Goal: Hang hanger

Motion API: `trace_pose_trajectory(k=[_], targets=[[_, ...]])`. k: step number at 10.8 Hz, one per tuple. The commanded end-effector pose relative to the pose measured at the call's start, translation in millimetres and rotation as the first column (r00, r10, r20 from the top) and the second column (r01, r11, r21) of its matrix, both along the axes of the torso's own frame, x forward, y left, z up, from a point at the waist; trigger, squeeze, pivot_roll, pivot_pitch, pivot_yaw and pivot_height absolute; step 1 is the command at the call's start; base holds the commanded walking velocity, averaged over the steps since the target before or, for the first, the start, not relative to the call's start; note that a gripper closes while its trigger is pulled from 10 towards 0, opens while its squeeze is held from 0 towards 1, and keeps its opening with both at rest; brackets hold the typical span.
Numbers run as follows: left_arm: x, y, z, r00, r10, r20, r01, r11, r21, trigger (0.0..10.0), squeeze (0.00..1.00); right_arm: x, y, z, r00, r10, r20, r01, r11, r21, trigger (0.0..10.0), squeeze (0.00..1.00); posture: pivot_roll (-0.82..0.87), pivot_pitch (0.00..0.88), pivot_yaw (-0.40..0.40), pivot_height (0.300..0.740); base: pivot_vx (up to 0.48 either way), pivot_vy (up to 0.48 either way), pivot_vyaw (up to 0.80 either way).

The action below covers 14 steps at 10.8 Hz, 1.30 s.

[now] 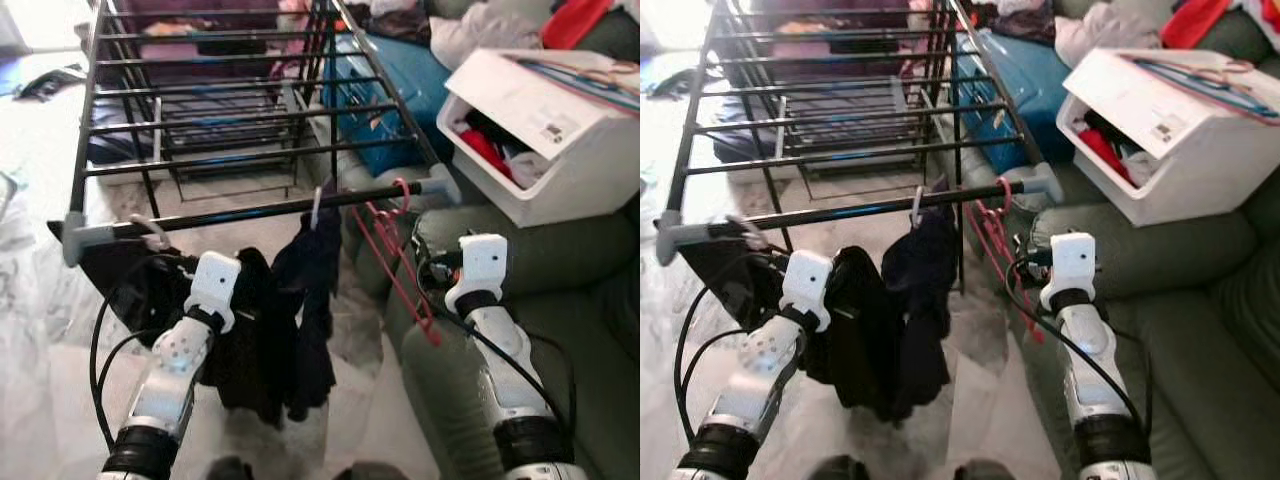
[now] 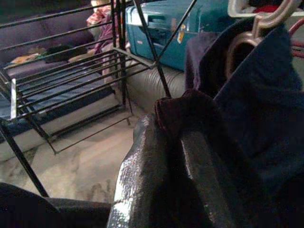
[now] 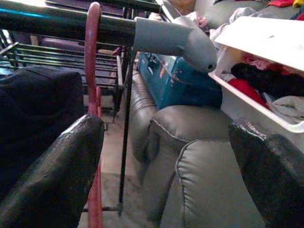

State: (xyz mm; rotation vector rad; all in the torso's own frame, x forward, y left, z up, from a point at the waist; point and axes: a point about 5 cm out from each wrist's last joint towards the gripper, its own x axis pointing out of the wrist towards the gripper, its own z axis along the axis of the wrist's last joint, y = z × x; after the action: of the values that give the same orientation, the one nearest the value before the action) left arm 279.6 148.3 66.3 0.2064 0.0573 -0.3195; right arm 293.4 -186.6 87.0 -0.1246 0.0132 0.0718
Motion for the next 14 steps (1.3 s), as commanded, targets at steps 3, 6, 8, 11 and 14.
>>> trace_pose_trajectory(k=[3,6,8,11,14], targets=[[1.8,-1.2,8,0.999,-0.008,0.04,0.008,1.0,0.015,10.0,0.0,1.6,-0.7,-11,0.994,0.051,-0.1,-0.05,0.999,0.014,10.0,0.0,-0.09,0.0,-0.046,0.74,0.0,0.0,0.0],[-2.3,0.0,8,0.999,-0.005,0.035,0.004,0.999,0.032,10.0,0.0,16.8,3.4,-3,0.989,0.109,-0.102,-0.106,0.994,0.03,10.0,0.0,-0.07,0.0,-0.048,0.74,0.0,0.0,0.0],[-3.9,0.1,7,0.999,-0.005,0.032,0.004,0.999,0.033,10.0,0.0,24.5,11.4,13,0.993,0.122,-0.012,-0.121,0.992,0.043,10.0,0.0,-0.07,0.0,-0.05,0.74,0.0,0.0,0.0],[-2.3,-5.8,7,0.999,-0.02,0.027,0.019,0.999,0.032,10.0,0.0,23.6,26.3,6,0.983,0.173,-0.06,-0.169,0.983,0.065,10.0,0.0,-0.07,0.0,-0.051,0.74,0.0,0.0,0.0],[-1.5,-9.6,3,1.0,-0.026,0.015,0.026,0.999,0.037,10.0,0.0,15.7,7.9,-21,0.97,0.117,-0.215,-0.114,0.993,0.025,10.0,0.0,-0.08,0.0,-0.053,0.74,0.0,0.0,0.0]])
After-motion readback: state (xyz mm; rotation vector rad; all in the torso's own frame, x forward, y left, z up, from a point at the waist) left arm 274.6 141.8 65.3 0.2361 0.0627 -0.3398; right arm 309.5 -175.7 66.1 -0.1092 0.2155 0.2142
